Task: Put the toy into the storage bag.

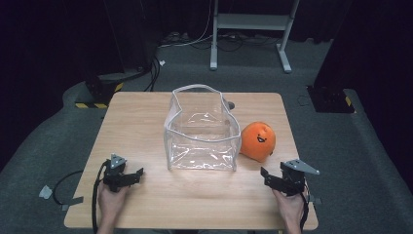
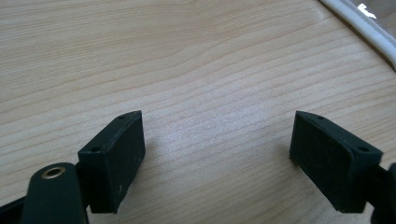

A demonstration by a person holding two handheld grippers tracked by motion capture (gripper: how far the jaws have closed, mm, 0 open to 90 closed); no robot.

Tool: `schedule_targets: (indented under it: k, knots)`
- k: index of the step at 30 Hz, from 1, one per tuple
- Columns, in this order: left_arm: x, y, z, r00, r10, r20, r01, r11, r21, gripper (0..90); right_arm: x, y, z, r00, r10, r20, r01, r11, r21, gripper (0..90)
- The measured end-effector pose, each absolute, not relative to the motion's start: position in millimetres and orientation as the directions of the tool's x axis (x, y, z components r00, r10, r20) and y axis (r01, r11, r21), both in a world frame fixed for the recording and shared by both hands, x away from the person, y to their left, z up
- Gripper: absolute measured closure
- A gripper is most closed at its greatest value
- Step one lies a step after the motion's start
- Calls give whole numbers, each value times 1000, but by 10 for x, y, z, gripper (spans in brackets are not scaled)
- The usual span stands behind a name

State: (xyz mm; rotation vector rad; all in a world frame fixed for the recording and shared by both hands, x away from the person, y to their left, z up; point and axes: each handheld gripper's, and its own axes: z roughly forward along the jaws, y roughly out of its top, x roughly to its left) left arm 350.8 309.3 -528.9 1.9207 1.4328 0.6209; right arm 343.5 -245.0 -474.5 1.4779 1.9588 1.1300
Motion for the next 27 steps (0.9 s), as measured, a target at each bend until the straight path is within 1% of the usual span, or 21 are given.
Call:
schedule_targets:
  k: [15, 27]
  knots:
    - [3508, 3092, -5289, 289, 957, -12, 648, -186, 739, 182, 3596, -2440, -4621, -335, 935, 118, 570, 101, 815, 166]
    - [3508, 3093, -5289, 290, 957, -10, 648, -188, 738, 182, 3723, -2461, -4562, -328, 935, 135, 574, 84, 815, 146]
